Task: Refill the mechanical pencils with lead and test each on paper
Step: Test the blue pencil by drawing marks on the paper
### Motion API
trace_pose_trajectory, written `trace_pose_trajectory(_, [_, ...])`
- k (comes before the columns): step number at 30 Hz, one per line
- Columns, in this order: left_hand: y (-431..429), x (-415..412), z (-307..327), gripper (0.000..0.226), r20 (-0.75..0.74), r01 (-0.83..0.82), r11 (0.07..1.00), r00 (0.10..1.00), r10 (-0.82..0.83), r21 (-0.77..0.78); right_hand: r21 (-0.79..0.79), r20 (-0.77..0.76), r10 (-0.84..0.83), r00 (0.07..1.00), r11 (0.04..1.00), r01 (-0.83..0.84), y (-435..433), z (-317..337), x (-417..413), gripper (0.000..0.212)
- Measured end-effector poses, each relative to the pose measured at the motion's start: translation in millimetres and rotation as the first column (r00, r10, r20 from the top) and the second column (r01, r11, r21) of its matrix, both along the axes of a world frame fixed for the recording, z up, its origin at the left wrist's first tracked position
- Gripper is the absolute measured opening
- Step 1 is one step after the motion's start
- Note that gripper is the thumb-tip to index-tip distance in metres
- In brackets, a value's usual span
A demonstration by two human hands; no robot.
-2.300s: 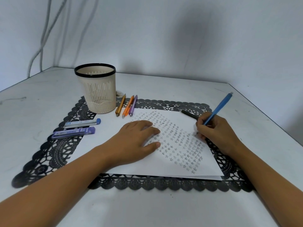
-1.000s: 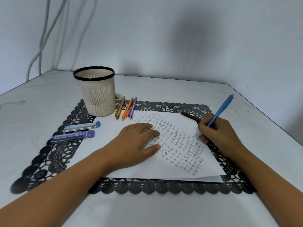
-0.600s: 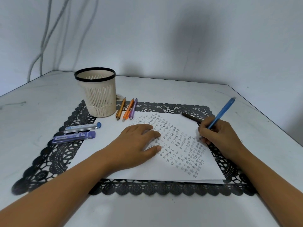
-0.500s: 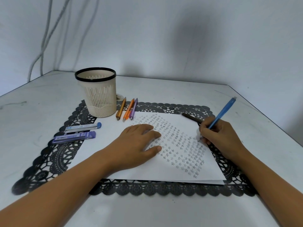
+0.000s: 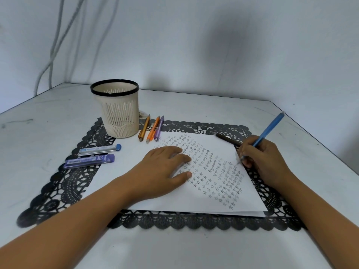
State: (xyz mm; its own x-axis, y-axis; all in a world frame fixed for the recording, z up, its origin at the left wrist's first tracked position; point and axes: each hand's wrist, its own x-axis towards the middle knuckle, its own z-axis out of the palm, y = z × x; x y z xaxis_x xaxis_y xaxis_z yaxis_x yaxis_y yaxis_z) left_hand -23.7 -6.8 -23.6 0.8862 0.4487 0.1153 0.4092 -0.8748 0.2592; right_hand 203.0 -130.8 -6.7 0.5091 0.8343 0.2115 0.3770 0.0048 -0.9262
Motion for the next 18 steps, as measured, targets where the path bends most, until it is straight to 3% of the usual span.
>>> trace_pose_trajectory(5, [0.3, -0.6, -0.6, 0.053, 0.022, 0.003, 1.000, 1.000, -0.003, 0.000, 0.100, -0.323, 0.009, 0.946, 0.995, 0.024, 5.9, 8.3, 1.9, 0.023])
trace_pose_trajectory(10, [-1.0, -0.2, 3.2, 0.041, 0.157, -0.005, 0.997, 0.987, 0.018, -0.082, 0.067, -0.210, 0.045, 0.977, 0.997, -0.031, 11.8, 30.2, -15.7, 0.021])
trace_pose_trajectory(14, [-7.1, 0.7, 13.2, 0.035, 0.320, -0.049, 0.960, 0.937, 0.139, -0.275, 0.005, -0.142, 0.169, 0.975, 0.985, -0.170, 24.4, 39.6, -40.3, 0.009])
trace_pose_trajectory(18, [-6.7, 2.2, 19.3, 0.029, 0.416, -0.046, 0.938, 0.888, 0.196, -0.343, -0.036, -0.101, 0.219, 0.971, 0.974, -0.224, 44.4, 41.0, -64.5, 0.007])
